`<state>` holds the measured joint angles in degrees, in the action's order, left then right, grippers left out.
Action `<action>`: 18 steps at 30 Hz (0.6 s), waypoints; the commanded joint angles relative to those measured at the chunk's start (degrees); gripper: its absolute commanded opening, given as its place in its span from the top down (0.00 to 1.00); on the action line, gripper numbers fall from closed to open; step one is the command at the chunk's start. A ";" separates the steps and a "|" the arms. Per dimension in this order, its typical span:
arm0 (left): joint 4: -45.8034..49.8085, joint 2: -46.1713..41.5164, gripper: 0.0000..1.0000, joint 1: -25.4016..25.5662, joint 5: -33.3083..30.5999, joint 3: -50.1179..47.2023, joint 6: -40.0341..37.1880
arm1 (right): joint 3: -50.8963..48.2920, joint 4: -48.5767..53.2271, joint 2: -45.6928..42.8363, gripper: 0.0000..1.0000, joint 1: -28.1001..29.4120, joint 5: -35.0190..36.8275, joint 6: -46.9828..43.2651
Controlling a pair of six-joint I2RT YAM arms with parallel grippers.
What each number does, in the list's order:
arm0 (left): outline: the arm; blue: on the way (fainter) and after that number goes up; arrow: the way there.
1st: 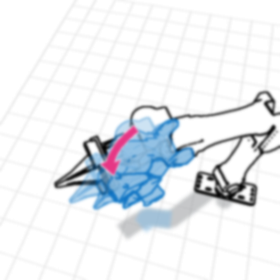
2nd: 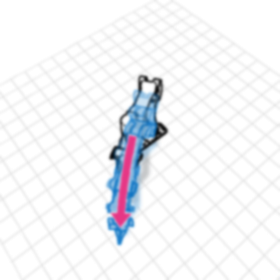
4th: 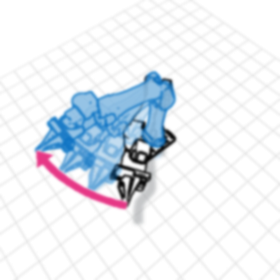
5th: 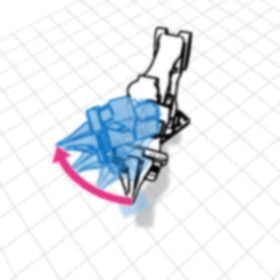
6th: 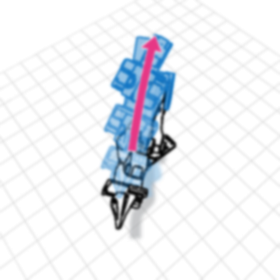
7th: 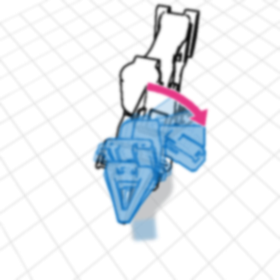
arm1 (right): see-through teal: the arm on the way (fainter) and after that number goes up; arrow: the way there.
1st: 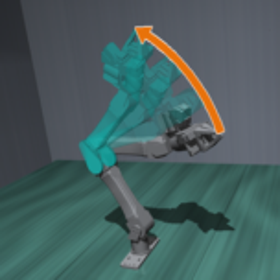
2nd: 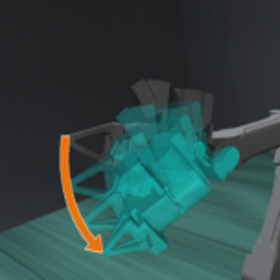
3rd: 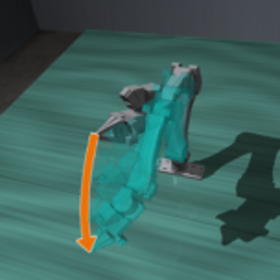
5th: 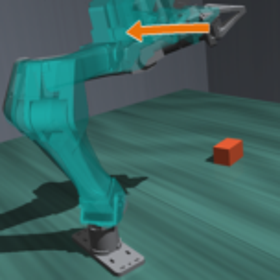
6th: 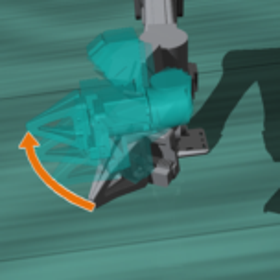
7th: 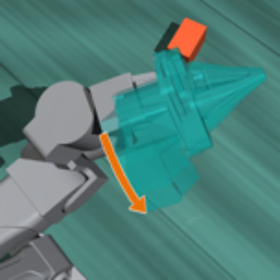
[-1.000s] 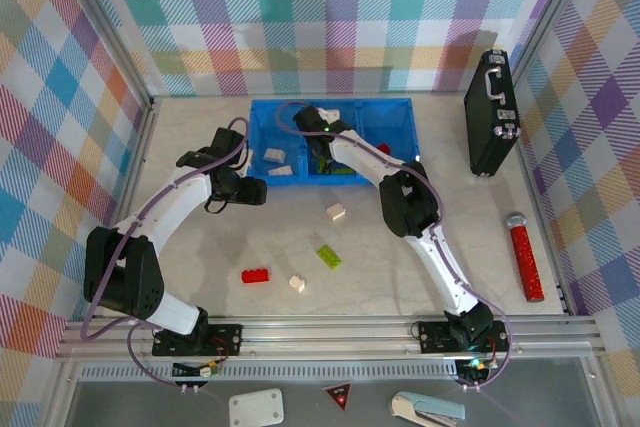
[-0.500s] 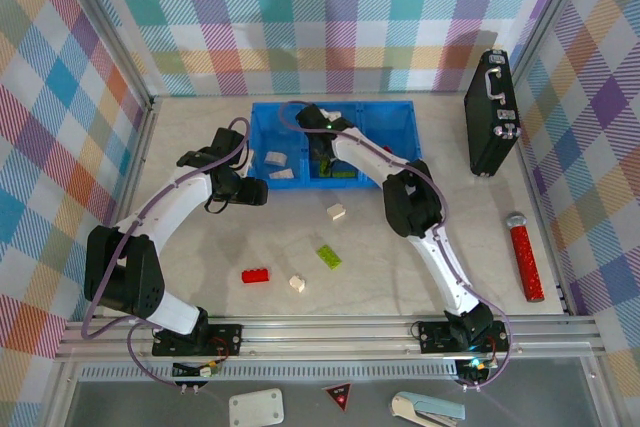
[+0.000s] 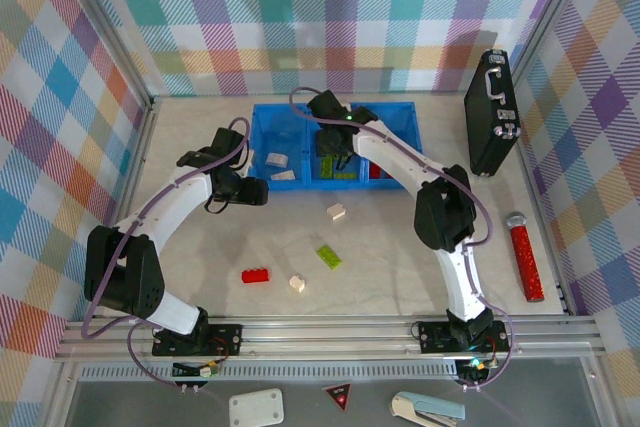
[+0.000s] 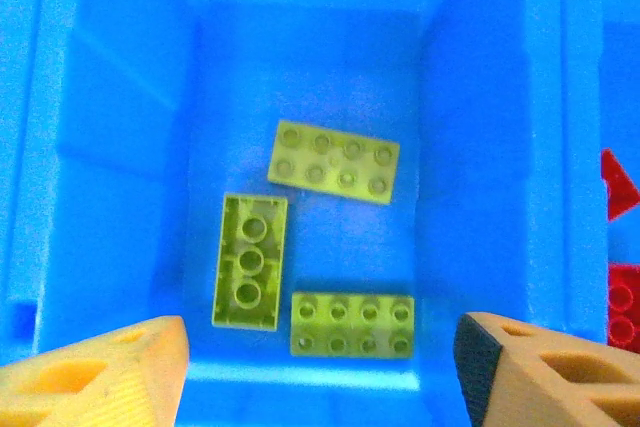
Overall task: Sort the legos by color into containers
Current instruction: Pick up the lego from the center of the table.
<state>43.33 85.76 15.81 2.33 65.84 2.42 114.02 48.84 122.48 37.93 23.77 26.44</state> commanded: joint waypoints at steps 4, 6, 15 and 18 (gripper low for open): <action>1.83 0.18 0.26 0.91 -0.86 2.10 3.64 | -8.69 2.32 -9.31 0.30 -0.05 -4.20 -0.36; 2.99 -0.04 0.27 2.26 -2.42 3.45 5.64 | -12.60 2.02 -12.55 0.30 -0.05 -4.22 -0.20; 5.66 3.40 0.28 10.89 -8.51 9.73 17.06 | -30.34 -0.45 -26.97 0.30 -1.29 -2.77 1.83; 6.01 6.29 0.28 14.38 -11.27 12.17 21.24 | -35.60 -1.31 -32.26 0.30 -2.55 -2.42 2.41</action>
<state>46.68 89.47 27.66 -5.04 75.72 17.23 81.84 48.51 94.41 36.80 20.53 27.27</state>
